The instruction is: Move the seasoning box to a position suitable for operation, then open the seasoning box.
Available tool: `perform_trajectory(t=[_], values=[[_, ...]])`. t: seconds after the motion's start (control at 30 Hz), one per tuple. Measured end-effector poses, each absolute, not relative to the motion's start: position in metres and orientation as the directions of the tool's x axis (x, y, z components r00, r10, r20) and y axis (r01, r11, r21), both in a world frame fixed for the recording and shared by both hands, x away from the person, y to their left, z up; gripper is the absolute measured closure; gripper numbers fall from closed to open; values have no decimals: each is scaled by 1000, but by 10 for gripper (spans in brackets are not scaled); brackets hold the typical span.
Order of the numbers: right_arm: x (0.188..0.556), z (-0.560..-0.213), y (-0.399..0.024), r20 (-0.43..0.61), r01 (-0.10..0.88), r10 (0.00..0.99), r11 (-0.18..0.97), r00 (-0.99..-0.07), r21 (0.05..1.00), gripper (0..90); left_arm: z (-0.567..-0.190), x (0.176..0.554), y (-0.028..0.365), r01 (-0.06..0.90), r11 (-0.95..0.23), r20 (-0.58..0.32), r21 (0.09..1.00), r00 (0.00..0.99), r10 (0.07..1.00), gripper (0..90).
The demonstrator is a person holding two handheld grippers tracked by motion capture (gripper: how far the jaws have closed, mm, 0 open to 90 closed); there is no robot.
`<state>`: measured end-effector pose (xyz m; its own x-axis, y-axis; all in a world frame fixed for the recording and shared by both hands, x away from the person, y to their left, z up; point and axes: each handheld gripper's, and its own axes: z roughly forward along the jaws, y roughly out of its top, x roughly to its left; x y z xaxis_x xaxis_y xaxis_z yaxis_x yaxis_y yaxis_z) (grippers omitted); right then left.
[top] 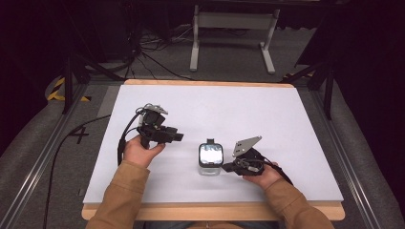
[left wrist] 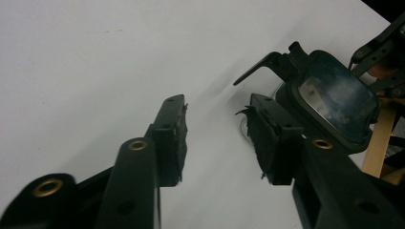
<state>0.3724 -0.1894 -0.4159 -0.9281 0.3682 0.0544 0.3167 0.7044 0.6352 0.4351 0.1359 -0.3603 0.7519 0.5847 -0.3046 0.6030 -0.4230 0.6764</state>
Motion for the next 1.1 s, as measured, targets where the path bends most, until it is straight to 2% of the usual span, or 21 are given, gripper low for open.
perform_trajectory(t=[0.13,0.33,0.6,0.67,0.8,0.9,1.1], values=[[371,-417,-186,40,306,362,718,-931,625,897,-360,434,136,589,-424,-299,688,762,574,656],[373,-414,-194,47,322,382,700,-923,637,897,-355,434,135,585,-415,-313,697,769,558,657],[371,-409,-212,34,345,435,661,-900,666,895,-332,426,111,490,-428,-271,760,837,476,701],[369,-408,-215,36,352,446,651,-894,673,896,-330,429,105,494,-428,-301,757,845,442,694],[367,-407,-219,31,360,463,645,-886,674,896,-333,435,93,472,-455,-293,755,864,409,668],[365,-408,-222,25,361,469,644,-883,674,895,-335,440,85,458,-474,-286,752,875,391,717],[360,-410,-228,26,376,488,637,-873,673,895,-340,446,63,439,-517,-257,734,885,387,734]])
